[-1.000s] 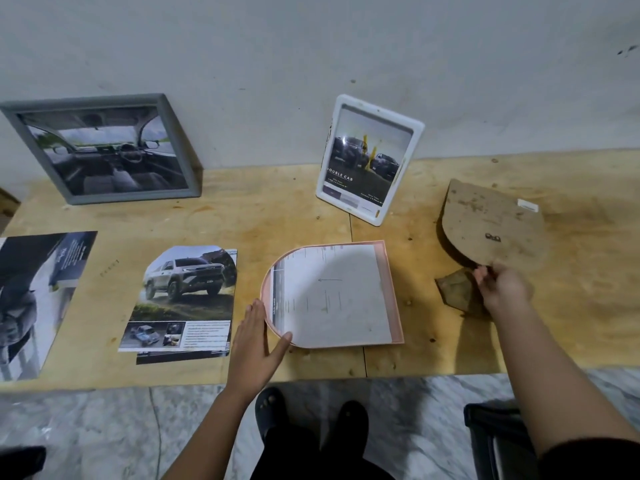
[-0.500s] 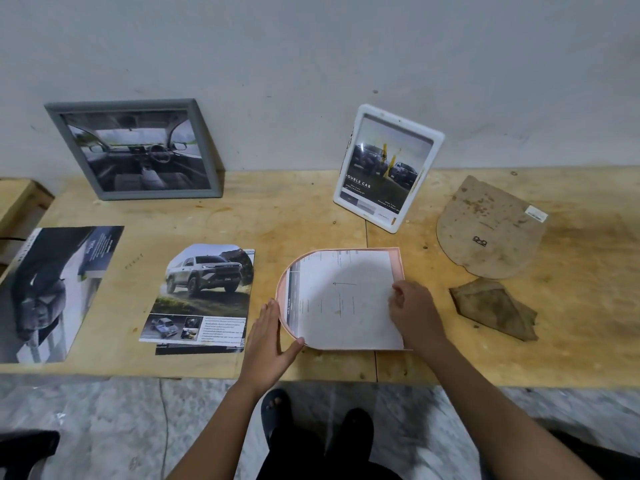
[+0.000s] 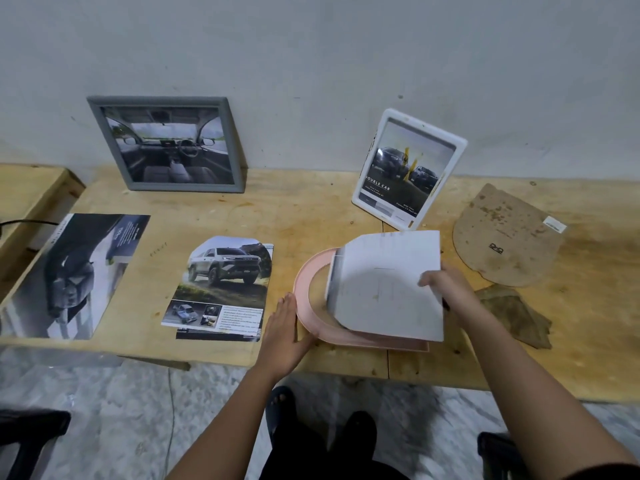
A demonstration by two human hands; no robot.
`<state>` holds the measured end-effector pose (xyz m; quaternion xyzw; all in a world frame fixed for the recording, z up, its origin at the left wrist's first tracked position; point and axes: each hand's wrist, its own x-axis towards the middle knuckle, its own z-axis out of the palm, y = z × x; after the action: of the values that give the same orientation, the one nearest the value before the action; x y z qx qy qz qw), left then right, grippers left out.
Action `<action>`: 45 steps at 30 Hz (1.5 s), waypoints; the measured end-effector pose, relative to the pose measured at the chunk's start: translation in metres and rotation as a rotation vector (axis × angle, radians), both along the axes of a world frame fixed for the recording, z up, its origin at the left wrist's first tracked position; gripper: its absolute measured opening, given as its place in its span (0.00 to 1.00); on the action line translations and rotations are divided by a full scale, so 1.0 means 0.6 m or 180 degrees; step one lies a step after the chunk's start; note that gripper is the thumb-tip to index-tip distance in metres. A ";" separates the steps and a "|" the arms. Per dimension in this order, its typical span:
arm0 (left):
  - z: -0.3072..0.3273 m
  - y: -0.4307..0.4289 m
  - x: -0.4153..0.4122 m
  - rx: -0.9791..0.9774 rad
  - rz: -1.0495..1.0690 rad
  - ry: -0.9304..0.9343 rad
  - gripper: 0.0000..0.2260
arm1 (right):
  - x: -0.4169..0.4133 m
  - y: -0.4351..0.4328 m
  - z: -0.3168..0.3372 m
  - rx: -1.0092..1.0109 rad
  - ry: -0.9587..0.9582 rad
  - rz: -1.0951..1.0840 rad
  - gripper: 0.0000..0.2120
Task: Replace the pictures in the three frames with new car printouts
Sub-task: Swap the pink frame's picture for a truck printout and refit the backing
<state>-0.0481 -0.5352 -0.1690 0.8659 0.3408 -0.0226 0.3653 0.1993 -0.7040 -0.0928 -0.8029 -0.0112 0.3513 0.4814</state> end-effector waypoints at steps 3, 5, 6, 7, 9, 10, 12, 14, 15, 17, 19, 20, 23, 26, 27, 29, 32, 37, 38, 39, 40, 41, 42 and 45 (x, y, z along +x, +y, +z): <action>0.003 -0.004 0.006 -0.0243 0.0164 -0.0013 0.41 | 0.002 -0.014 0.028 0.0388 0.0209 -0.0229 0.21; 0.006 -0.004 0.015 -0.0461 0.0426 -0.0167 0.34 | -0.006 -0.018 0.042 0.0688 0.0324 -0.0172 0.24; 0.014 -0.008 0.023 -0.0530 0.0642 -0.0323 0.26 | -0.014 -0.017 0.050 0.0882 0.0392 -0.0139 0.22; 0.030 -0.016 0.030 -0.0577 0.0925 -0.0524 0.18 | -0.023 -0.015 0.052 0.1081 0.0487 -0.0087 0.20; 0.079 -0.035 0.045 -0.0755 0.1410 -0.0946 0.14 | -0.046 0.001 0.055 0.1386 0.0646 -0.0014 0.20; 0.107 -0.044 0.048 -0.0965 0.1546 -0.1161 0.15 | -0.061 0.015 0.055 0.1513 0.0688 0.0001 0.22; 0.143 -0.050 0.045 -0.1584 0.1512 -0.1640 0.13 | -0.096 0.049 0.051 0.1700 0.0722 0.0081 0.29; 0.159 -0.030 0.024 -0.1863 0.1527 -0.1856 0.11 | -0.136 0.088 0.051 0.1761 0.0886 0.0250 0.38; 0.167 -0.013 0.008 -0.1833 0.1582 -0.1867 0.11 | -0.154 0.109 0.050 0.1765 0.0933 0.0363 0.40; 0.177 0.039 -0.032 -0.1609 0.1822 -0.1736 0.16 | -0.186 0.151 0.053 0.1748 0.0977 0.0560 0.36; 0.179 0.104 -0.079 -0.1400 0.2024 -0.1627 0.18 | -0.210 0.199 0.057 0.1767 0.1130 0.0617 0.30; 0.181 0.139 -0.104 -0.1321 0.2032 -0.1626 0.18 | -0.219 0.227 0.056 0.1750 0.1199 0.0665 0.26; 0.179 0.251 -0.182 -0.1073 0.2036 -0.1589 0.14 | -0.259 0.327 0.052 0.1523 0.1201 0.0878 0.16; 0.172 0.363 -0.250 -0.0783 0.2298 -0.1385 0.09 | -0.327 0.439 0.036 0.1029 0.1181 0.1248 0.10; 0.168 0.406 -0.276 -0.0630 0.2403 -0.1298 0.08 | -0.357 0.484 0.023 0.0870 0.1128 0.1462 0.09; 0.159 0.488 -0.325 -0.0346 0.2566 -0.1125 0.07 | -0.417 0.567 -0.003 0.0593 0.0913 0.1801 0.10; 0.140 0.588 -0.392 -0.0233 0.2702 -0.0941 0.09 | -0.498 0.665 -0.024 0.0367 0.0656 0.1906 0.13; 0.094 0.688 -0.453 0.0050 0.2412 -0.0381 0.13 | -0.587 0.745 -0.052 -0.0027 0.0052 0.2002 0.17; 0.088 0.701 -0.457 0.0060 0.2326 -0.0266 0.13 | -0.597 0.753 -0.057 -0.0061 0.0038 0.2025 0.16; 0.080 0.714 -0.461 0.0066 0.2269 -0.0180 0.12 | -0.607 0.760 -0.061 -0.0065 0.0018 0.2078 0.16; 0.073 0.726 -0.463 0.0077 0.2211 -0.0069 0.12 | -0.615 0.765 -0.060 -0.0064 0.0010 0.2175 0.17; 0.062 0.736 -0.465 0.0112 0.2138 0.0047 0.12 | -0.619 0.768 -0.060 -0.0037 -0.0007 0.2266 0.19; 0.052 0.742 -0.467 0.0148 0.2071 0.0222 0.12 | -0.620 0.770 -0.063 -0.0047 -0.0050 0.2339 0.21; 0.035 0.739 -0.458 0.0356 0.2127 0.0567 0.14 | -0.607 0.766 -0.067 -0.0340 -0.0346 0.2445 0.17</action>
<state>-0.3229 -0.0915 -0.1481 0.7198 0.6367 0.0414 0.2733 -0.1648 -0.2447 -0.1331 -0.7816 -0.3182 0.4630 0.2711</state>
